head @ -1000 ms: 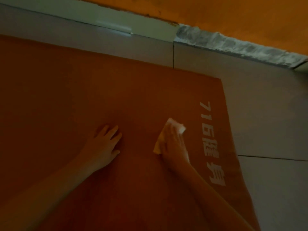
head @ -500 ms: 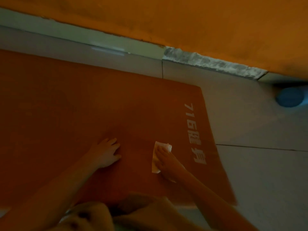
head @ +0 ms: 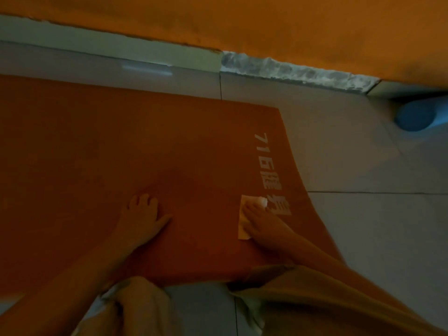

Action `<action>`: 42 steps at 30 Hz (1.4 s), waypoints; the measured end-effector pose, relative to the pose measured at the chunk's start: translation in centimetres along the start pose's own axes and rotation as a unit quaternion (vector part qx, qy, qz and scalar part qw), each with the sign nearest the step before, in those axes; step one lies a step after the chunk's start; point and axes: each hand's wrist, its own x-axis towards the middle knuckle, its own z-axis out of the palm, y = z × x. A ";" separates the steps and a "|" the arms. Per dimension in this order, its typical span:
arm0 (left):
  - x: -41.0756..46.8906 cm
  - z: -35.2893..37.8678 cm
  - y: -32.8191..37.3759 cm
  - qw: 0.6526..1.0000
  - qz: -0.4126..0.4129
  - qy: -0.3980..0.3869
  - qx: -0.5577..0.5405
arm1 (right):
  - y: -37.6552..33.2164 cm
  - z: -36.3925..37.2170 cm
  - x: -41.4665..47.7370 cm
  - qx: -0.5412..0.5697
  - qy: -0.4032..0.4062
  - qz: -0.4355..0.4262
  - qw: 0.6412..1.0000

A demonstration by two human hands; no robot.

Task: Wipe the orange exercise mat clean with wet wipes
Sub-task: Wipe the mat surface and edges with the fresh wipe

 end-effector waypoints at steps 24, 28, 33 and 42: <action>1.9 2.0 6.4 0.992 0.070 0.106 -0.025 | 4.2 0.3 -2.8 0.101 -0.031 -0.047 0.993; 2.3 1.6 6.5 0.992 0.071 0.099 -0.013 | 5.3 0.0 0.4 0.121 -0.013 0.084 0.989; 3.5 1.0 6.6 0.985 0.096 0.137 -0.031 | 2.9 1.2 -0.8 0.156 -0.009 0.009 0.988; 4.6 1.8 7.0 0.989 0.081 0.121 -0.018 | 8.5 0.5 2.3 0.123 -0.038 0.051 0.990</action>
